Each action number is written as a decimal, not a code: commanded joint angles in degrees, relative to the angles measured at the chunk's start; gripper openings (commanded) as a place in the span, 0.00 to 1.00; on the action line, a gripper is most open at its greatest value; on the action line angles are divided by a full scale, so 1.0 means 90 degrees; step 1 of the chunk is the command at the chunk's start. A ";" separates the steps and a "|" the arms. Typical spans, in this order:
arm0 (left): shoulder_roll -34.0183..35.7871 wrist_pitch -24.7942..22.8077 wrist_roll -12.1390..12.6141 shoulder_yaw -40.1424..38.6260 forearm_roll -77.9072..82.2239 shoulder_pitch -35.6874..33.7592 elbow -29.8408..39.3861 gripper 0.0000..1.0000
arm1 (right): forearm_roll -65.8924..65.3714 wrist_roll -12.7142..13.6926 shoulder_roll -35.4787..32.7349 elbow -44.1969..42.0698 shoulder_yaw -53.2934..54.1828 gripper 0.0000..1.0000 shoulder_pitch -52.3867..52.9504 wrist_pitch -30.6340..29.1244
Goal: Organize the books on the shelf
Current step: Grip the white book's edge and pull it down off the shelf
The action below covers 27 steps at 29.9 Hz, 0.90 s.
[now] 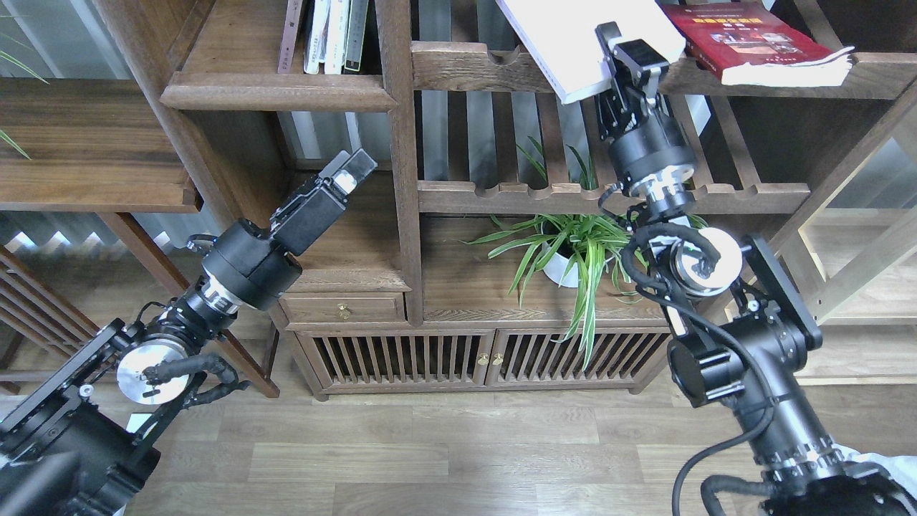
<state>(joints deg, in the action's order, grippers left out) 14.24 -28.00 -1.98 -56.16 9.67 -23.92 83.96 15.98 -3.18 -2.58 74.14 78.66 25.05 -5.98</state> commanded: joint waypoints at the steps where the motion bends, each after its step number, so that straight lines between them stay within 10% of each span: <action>1: -0.0009 0.0000 0.0015 0.0039 0.0010 0.0001 -0.0003 0.99 | 0.0069 0.0002 0.0032 0.0005 0.0049 0.04 -0.0098 -0.0389; 27: -0.0351 0.0000 0.0083 0.0059 -0.1045 -0.0028 -0.0482 0.99 | 0.0333 0.0021 0.0287 0.0210 -0.0712 0.02 -0.1114 -0.2447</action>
<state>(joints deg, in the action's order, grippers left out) 10.98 -28.00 -1.28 -55.71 0.82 -24.60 79.75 19.04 -2.97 -0.10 75.86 73.73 15.79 -27.84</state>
